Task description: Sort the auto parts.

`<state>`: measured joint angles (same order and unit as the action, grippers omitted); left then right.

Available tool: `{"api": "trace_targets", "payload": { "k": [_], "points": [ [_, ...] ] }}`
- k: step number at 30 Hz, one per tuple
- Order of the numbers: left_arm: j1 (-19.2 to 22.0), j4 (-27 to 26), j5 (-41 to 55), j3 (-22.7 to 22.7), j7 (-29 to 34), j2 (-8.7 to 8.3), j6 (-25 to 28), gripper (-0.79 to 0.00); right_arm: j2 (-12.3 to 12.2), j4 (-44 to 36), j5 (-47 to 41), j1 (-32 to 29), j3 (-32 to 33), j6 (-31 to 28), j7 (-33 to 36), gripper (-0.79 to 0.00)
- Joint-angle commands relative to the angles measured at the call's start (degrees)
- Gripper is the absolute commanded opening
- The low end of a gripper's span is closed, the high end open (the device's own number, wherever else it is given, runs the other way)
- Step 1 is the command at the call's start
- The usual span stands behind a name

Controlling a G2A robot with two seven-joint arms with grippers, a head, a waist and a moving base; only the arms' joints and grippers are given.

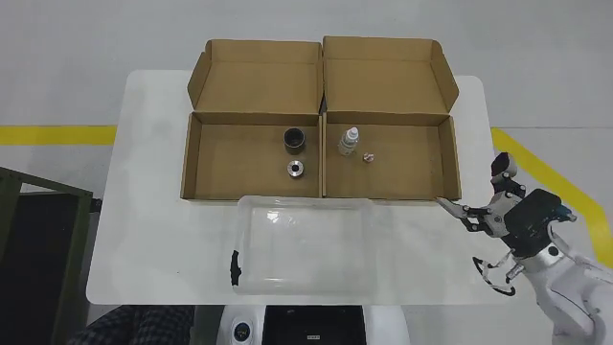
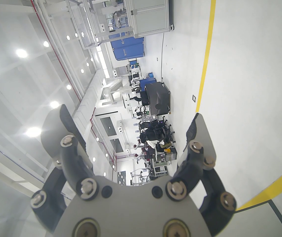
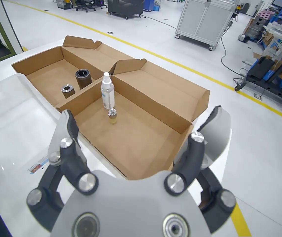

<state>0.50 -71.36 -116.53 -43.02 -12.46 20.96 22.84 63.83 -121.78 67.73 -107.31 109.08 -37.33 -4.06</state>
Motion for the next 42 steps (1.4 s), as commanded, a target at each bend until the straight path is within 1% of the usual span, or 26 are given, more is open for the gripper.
{"api": "trace_targets", "payload": {
  "k": [1,8,42],
  "points": [
    [0.0,0.0,0.0,0.0,0.0,0.00,0.0,0.000,0.0,-0.2,-0.2,-1.0,1.0,-0.1,-0.7,0.000],
    [0.0,0.0,0.0,0.0,0.0,0.00,0.0,0.000,0.2,-1.0,-0.6,-3.3,2.7,0.6,-2.6,0.000],
    [0.0,0.0,0.0,0.0,0.0,0.00,0.0,-0.001,0.2,-1.0,-0.6,-3.3,2.7,0.6,-2.6,0.000]
  ]
}}
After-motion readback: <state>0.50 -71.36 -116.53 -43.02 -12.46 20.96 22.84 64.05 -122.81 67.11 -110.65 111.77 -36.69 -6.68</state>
